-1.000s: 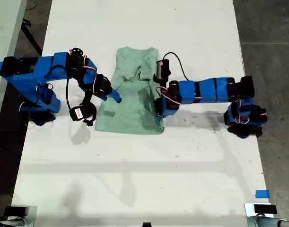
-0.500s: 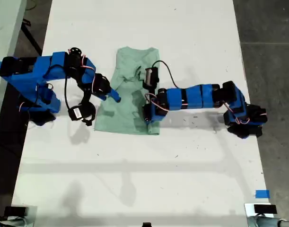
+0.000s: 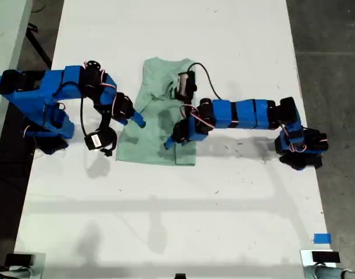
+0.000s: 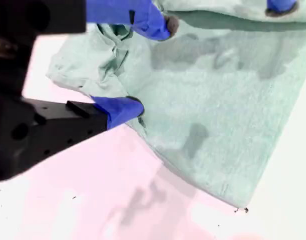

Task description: Fold t-shirt

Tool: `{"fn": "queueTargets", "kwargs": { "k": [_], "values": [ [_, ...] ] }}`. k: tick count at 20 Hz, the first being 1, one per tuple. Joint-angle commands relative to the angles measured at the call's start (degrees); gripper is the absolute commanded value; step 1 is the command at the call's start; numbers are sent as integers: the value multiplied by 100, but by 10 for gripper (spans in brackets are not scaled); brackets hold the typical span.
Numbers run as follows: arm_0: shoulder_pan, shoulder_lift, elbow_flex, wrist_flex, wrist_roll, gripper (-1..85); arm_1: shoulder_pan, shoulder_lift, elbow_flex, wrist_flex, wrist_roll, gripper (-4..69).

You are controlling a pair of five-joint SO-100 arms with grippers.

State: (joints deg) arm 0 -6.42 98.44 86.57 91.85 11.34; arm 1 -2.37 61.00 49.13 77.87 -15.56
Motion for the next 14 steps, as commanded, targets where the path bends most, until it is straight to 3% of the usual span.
{"fn": "queueTargets", "kwargs": {
  "k": [1, 5, 8, 14],
  "values": [
    [264, 413, 255, 70, -299, 256, 308, 853, -272, 501, -123, 233],
    [686, 800, 1512, -404, -993, 260, 475, 1099, -220, 1125, -149, 219],
    [826, 1116, 2382, -791, -1318, 262, 598, 1626, 176, 1213, -237, 211],
    [492, 1898, 3709, -1468, -1301, 260, 835, 2681, 1301, 1204, -246, 199]
  ]
}}
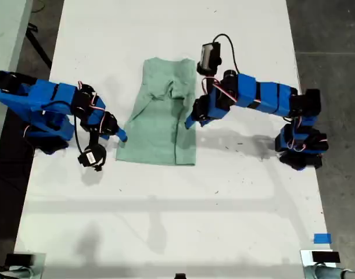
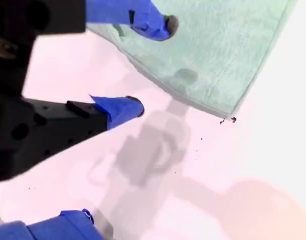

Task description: Fold t-shirt

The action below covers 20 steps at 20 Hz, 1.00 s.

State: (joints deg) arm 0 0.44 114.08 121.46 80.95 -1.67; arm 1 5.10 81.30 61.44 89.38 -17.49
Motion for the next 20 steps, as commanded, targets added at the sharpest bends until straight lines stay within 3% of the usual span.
{"fn": "queueTargets", "kwargs": {
  "k": [1, 9, 11, 13, 16, 20],
  "values": [
    [-237, 396, 396, -606, 35, 260, 97, 738, 158, 53, -44, 197],
    [-387, -299, 791, -1696, 141, 250, 105, 782, 237, 9, -53, 185],
    [-352, -694, 844, -2021, 132, 178, 105, 782, 281, 0, -35, 184],
    [-325, -1020, 844, -2215, 44, 34, 88, 782, 325, -9, -18, 183],
    [-272, -1002, 817, -2101, -88, 0, 70, 782, 396, -62, 0, 181],
    [-308, -439, 387, -993, -79, 0, 62, 782, 448, -79, 18, 178]
  ]
}}
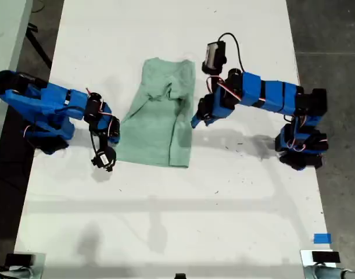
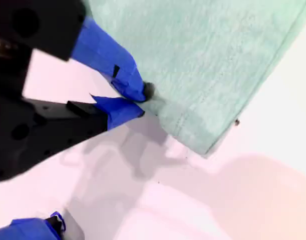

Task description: Fold t-shirt

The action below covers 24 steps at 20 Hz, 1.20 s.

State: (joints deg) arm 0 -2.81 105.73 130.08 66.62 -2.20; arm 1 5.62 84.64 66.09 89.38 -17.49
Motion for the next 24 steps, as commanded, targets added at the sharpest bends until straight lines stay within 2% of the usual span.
{"fn": "queueTargets", "kwargs": {
  "k": [1, 4, 7, 10, 15, 21, 22, 23, 24],
  "values": [
    [-26, 580, -633, 765, 9, 0, 9, 448, -9, -79, 26, 177],
    [-290, 1046, -967, 1503, 132, 0, -18, 483, 18, -79, 53, 176],
    [-185, 747, -1345, 1195, 202, 0, -18, 563, 88, -79, 79, 174],
    [149, -686, -2646, 1169, 211, 0, -9, 633, 97, -79, 88, 174],
    [563, -2786, -5203, 1424, 325, 0, -18, 703, 141, -35, 149, 173],
    [606, -4869, -7049, 1564, 475, 0, -53, 809, 264, -35, 185, 172],
    [589, -5080, -7321, 1617, 527, 76, -62, 835, 290, -35, 193, 172],
    [589, -5124, -7515, 1670, 642, 215, -70, 879, 343, -44, 211, 172],
    [571, -5106, -7761, 1969, 642, 250, -79, 940, 413, -62, 220, 171]
  ]
}}
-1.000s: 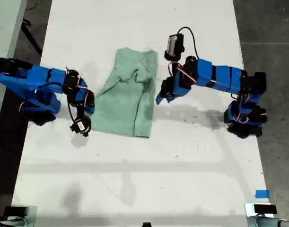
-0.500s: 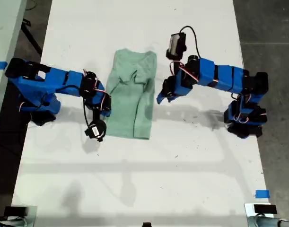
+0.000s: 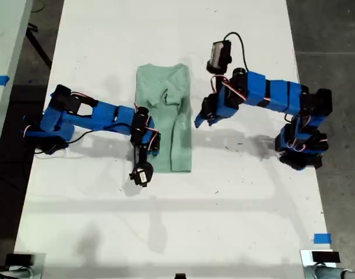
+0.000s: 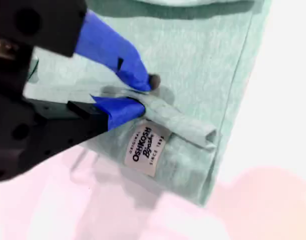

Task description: Fold t-shirt

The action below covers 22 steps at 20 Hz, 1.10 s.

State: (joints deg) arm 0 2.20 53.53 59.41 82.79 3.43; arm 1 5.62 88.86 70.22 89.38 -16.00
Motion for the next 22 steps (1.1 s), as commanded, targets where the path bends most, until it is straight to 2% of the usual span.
{"fn": "queueTargets", "kwargs": {
  "k": [1, 2, 9, 14, 18, 19, 22],
  "values": [
    [53, 123, -1116, 800, 123, 265, -79, 571, 70, -79, 88, 171],
    [26, 220, -1433, 1204, 132, 272, -79, 642, 149, -97, 88, 170],
    [-193, 2593, -949, 2839, 167, 298, -70, 1081, 580, -141, 79, 170],
    [246, 4017, 686, 2830, -255, 294, -176, 2083, 1538, -229, 185, 170],
    [923, 4315, 1204, 2742, -1081, 298, -642, 2391, 1934, -360, 510, 168],
    [1099, 4307, 1230, 2610, -1204, 298, -817, 2303, 1942, -466, 642, 179],
    [1494, 4034, 1336, 2180, -1591, 299, -1301, 1740, 1916, -1002, 1037, 278]
  ]
}}
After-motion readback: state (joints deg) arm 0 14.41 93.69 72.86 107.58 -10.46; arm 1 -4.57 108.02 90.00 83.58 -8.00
